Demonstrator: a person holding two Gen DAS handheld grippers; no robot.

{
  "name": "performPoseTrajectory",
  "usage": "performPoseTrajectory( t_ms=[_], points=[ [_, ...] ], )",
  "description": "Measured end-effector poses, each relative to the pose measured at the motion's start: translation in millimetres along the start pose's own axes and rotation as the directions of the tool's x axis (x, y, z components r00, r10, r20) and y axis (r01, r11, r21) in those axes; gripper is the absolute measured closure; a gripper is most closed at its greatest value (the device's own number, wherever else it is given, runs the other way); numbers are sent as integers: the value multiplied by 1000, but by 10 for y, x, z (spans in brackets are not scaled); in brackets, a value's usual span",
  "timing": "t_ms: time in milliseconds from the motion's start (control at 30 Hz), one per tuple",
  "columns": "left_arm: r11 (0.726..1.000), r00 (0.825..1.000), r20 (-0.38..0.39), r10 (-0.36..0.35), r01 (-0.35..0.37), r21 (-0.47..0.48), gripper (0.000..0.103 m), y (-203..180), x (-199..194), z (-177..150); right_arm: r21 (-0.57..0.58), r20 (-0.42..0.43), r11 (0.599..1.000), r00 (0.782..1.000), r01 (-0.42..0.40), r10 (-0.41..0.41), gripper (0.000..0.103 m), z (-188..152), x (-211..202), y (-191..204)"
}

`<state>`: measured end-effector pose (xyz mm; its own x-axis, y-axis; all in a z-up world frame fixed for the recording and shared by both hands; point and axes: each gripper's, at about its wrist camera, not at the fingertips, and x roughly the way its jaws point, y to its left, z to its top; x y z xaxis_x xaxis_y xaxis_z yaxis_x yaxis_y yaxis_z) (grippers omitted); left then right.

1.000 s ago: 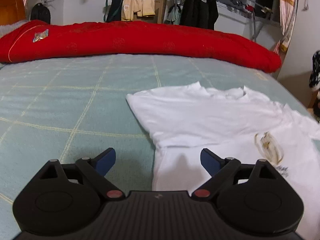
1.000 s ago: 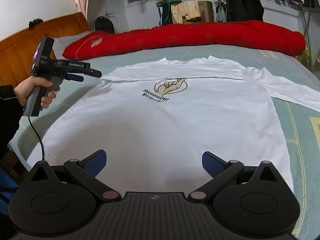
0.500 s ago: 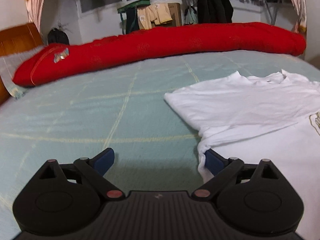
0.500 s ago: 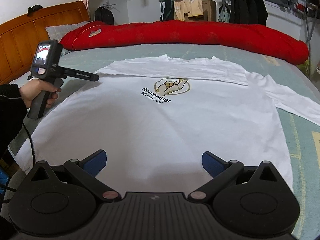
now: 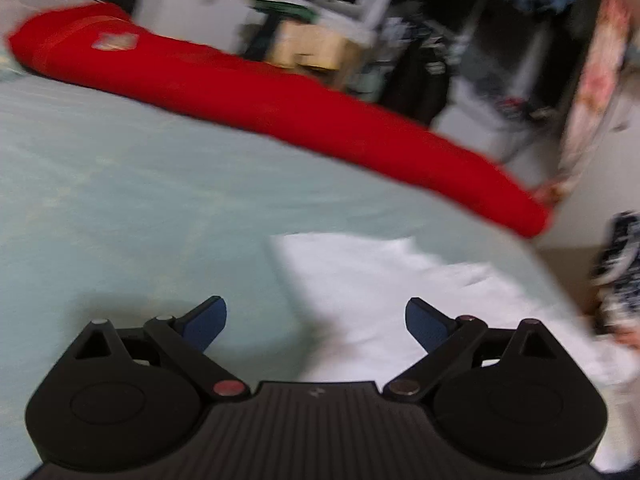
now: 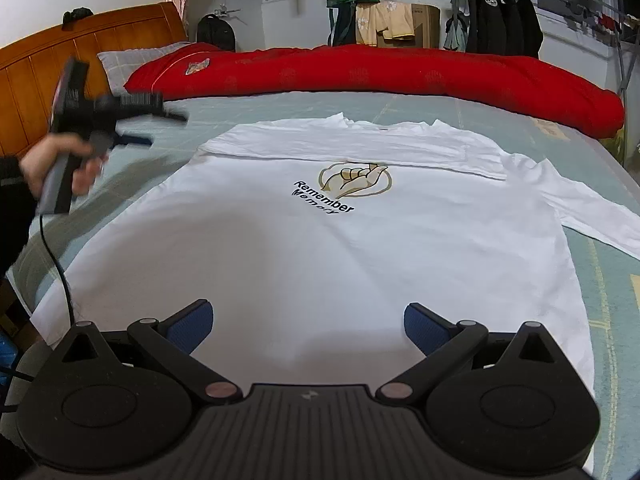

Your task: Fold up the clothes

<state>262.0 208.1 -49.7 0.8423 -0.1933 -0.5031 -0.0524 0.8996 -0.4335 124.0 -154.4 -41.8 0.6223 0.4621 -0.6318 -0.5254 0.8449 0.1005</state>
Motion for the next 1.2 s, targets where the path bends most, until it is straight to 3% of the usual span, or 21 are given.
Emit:
performPoseTrajectory(
  t_ms=[100,200,300,367,533,667,933,1133,1200],
  points=[
    [988,987,-58,-151,148,-46,7,-220,280,124,1,-2,1000,1000,-7,7,0,3,18,19],
    [979,972,-127,-197,189,-78,7,-339,640,89,-1,-9,1000,1000,-3,3,0,-2,28,24],
    [994,983,-161,-94,85,-64,11,-256,798,-37,4,-13,1000,1000,1,-1,0,-23,29,-8],
    [997,987,-150,-65,59,-41,24,-125,735,-118,14,-16,1000,1000,2,-2,0,-41,38,-53],
    [999,990,-137,45,-47,-9,27,49,583,-120,52,-35,999,999,0,2,0,-87,136,-185],
    [999,997,-75,5,-8,-36,25,55,556,139,83,-32,997,999,-2,4,0,-107,180,-238],
    [1000,989,-144,-22,21,-9,25,-53,1185,240,67,-46,998,999,6,-3,0,-126,223,-265],
    [988,982,-115,152,-154,-12,27,207,1356,422,57,-45,998,999,3,0,0,-140,237,-290],
    [987,982,-100,161,-161,2,27,178,1263,474,55,-46,998,999,3,0,0,-141,244,-298]
  ],
)
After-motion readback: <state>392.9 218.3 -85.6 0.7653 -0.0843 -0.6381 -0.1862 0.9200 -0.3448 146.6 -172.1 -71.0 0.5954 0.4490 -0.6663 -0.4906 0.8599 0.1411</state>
